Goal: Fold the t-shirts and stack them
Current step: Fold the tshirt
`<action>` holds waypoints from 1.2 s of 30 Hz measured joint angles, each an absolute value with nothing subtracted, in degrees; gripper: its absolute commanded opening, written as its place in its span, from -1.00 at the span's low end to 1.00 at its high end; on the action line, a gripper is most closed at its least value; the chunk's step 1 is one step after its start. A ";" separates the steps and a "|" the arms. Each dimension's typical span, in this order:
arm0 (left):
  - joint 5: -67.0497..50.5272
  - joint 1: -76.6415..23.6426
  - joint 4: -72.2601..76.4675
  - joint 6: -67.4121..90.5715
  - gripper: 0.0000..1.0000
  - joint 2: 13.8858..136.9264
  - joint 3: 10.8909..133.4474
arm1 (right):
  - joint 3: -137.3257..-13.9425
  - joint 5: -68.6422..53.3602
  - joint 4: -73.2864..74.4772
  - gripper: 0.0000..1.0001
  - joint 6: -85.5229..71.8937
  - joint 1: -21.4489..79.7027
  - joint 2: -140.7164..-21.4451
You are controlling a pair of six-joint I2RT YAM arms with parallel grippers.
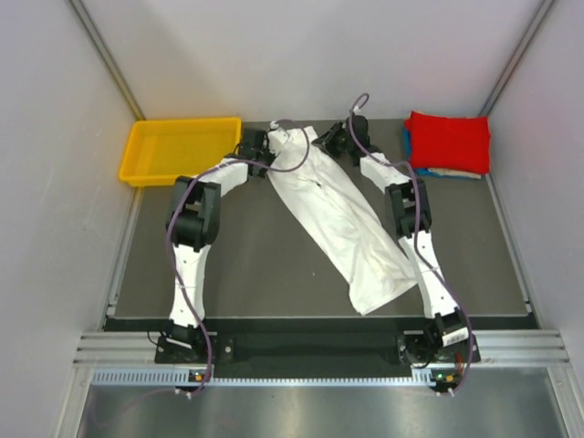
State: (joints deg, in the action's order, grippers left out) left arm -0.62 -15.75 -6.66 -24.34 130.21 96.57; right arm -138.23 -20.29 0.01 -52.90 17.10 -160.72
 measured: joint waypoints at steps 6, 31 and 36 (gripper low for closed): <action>0.54 -16.29 -9.52 -25.08 -1.00 138.74 109.73 | -134.61 -16.97 -7.25 -1.00 -61.69 17.39 -162.04; -10.83 -27.70 -18.59 -30.48 0.31 107.68 77.65 | -76.53 -4.03 17.65 0.30 -33.87 5.21 -100.42; -15.68 -51.33 -17.37 -33.12 0.35 93.21 62.85 | -58.67 -1.67 26.89 0.15 -27.33 3.09 -76.47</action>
